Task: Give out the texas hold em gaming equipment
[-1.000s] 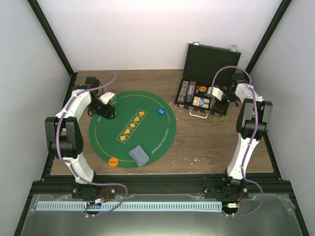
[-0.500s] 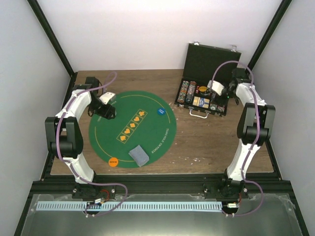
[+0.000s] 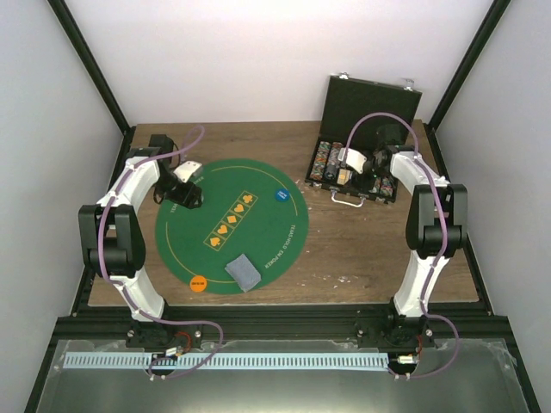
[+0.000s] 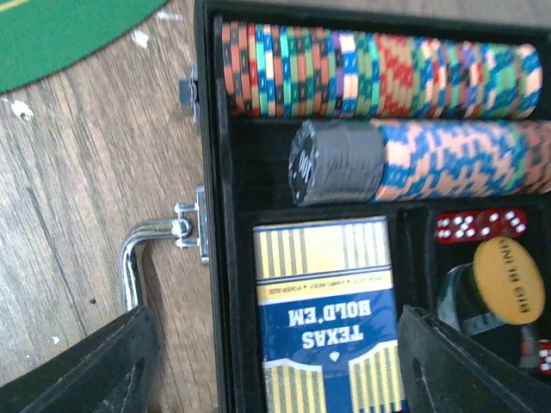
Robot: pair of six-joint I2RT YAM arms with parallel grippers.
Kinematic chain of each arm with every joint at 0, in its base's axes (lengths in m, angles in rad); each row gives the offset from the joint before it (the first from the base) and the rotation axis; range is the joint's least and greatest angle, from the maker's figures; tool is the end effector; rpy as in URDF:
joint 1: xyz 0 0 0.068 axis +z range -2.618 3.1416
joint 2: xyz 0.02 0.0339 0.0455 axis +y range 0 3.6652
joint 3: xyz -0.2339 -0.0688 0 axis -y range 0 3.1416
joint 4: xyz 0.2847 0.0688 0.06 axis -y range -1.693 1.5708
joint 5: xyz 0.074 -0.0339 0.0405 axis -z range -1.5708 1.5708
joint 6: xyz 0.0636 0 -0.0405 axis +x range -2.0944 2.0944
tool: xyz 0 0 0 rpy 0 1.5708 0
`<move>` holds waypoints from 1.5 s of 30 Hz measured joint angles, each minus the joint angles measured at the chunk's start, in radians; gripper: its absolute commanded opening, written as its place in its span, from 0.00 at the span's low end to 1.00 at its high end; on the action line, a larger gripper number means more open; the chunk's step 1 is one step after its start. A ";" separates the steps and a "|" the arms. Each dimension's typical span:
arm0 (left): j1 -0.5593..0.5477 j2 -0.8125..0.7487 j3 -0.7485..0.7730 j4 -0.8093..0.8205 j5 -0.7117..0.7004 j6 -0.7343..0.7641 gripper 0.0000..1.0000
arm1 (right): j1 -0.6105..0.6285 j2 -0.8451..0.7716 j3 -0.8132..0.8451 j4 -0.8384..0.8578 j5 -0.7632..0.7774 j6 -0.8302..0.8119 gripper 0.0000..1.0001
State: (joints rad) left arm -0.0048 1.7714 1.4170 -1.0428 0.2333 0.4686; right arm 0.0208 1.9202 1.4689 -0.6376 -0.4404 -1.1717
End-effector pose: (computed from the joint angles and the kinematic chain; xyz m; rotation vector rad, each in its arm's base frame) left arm 0.3778 -0.0165 0.1663 0.7106 2.8193 -0.2734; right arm 0.4427 0.0363 0.1465 -1.5189 1.9931 0.1353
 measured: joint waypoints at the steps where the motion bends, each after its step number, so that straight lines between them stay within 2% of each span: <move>1: 0.000 0.000 0.000 0.000 0.000 0.000 0.74 | -0.002 0.010 -0.003 0.000 0.003 0.003 0.76; 5: 0.000 0.000 0.000 0.000 0.003 0.000 0.74 | -0.005 0.049 -0.006 0.000 0.021 0.007 0.72; 10: 0.000 0.000 0.000 0.000 0.005 0.000 0.74 | 0.000 0.098 -0.010 -0.002 0.053 0.015 0.62; 19: 0.000 0.000 0.000 0.000 0.008 0.000 0.74 | 0.003 0.117 -0.012 0.012 0.085 0.037 0.31; 29: 0.000 -0.002 0.000 0.000 0.008 0.000 0.74 | 0.005 0.127 -0.002 -0.012 0.082 0.089 0.24; 40: 0.000 -0.008 0.000 -0.003 0.008 0.002 0.74 | 0.007 0.124 -0.003 -0.025 0.075 0.196 0.22; 45: 0.000 -0.022 0.000 -0.007 0.011 0.004 0.74 | 0.008 0.098 -0.048 0.021 0.081 0.224 0.23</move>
State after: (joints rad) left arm -0.0048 1.7496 1.4174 -1.0496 0.2440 0.4728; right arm 0.0292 2.0186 1.4208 -0.6167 -0.3592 -0.9474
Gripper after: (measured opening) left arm 0.737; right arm 0.225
